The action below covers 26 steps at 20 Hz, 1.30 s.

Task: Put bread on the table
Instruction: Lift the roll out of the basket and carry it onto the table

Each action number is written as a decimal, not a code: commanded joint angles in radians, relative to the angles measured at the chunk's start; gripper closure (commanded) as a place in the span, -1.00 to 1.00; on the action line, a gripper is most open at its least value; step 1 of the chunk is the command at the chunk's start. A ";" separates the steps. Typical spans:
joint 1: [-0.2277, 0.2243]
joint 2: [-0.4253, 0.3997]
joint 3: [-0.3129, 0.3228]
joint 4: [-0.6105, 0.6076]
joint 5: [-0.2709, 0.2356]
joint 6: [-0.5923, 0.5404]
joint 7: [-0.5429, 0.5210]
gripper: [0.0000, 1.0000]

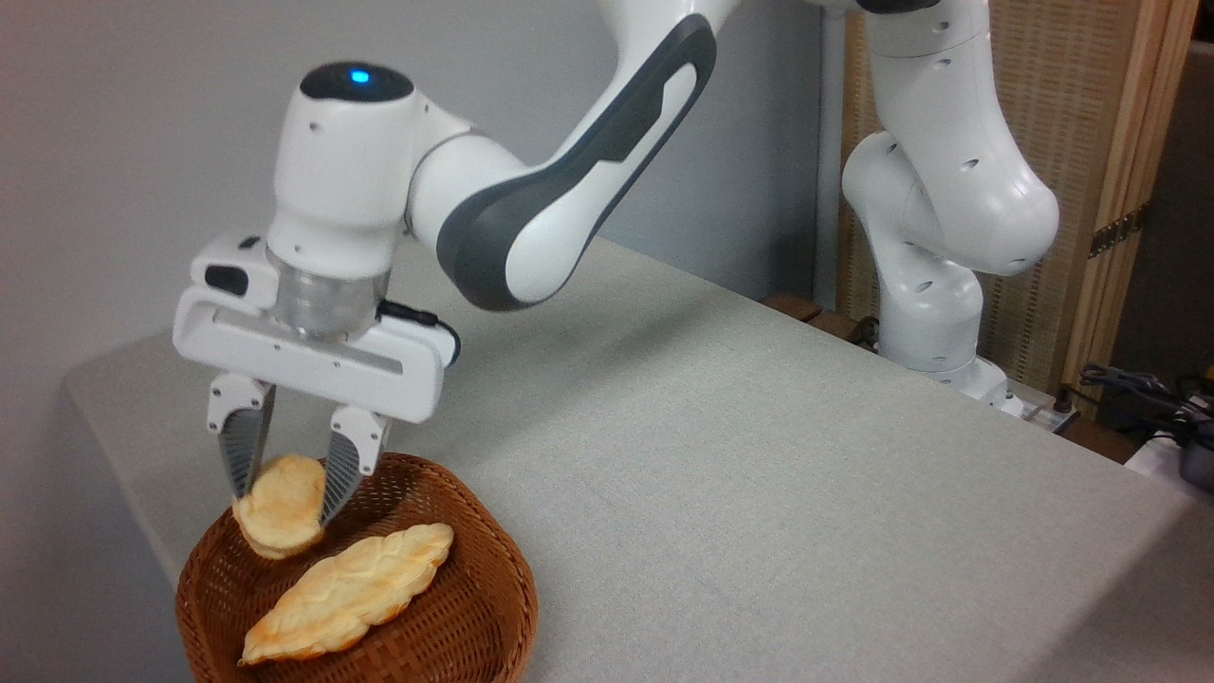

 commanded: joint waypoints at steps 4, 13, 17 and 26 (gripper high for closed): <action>0.004 -0.121 0.017 -0.004 0.044 -0.198 0.130 -0.12; 0.008 -0.266 0.020 -0.105 0.092 -0.491 0.549 -0.12; 0.001 -0.301 0.011 -0.185 0.139 -0.496 0.635 -0.12; -0.045 -0.270 0.006 -0.228 0.226 -0.474 0.629 -1.00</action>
